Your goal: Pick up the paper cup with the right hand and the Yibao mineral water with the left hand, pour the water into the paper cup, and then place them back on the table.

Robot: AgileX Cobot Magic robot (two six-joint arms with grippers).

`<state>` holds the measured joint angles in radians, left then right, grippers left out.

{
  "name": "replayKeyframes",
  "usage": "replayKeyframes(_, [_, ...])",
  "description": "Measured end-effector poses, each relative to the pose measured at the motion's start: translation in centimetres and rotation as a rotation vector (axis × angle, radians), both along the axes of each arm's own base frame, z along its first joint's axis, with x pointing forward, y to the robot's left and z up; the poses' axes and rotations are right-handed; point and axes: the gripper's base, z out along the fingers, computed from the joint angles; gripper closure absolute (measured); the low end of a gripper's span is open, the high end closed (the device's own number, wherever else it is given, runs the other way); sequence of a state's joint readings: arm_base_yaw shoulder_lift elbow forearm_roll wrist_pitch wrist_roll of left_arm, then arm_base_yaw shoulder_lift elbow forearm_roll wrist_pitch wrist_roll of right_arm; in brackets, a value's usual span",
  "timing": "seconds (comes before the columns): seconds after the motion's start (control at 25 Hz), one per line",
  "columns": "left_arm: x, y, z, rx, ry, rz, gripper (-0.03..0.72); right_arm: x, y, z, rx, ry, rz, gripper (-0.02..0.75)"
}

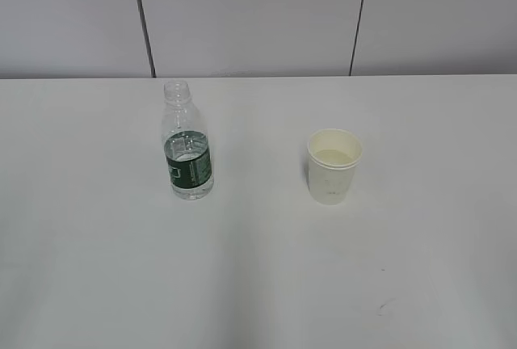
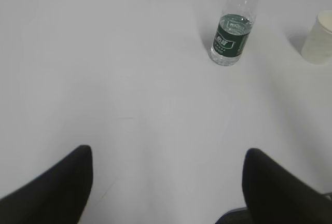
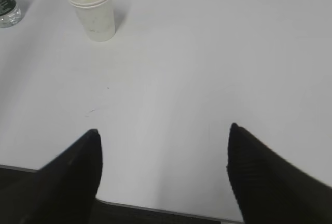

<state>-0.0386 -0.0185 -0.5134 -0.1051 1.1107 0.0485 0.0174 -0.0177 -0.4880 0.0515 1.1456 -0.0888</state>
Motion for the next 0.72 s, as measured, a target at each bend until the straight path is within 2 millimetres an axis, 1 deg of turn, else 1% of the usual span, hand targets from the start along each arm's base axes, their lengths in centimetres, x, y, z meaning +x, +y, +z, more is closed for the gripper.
replayKeyframes(0.72, [0.00,0.00,0.00,0.000,0.000,0.000,0.148,0.00,0.00,0.00,0.002,0.000,-0.001,0.153])
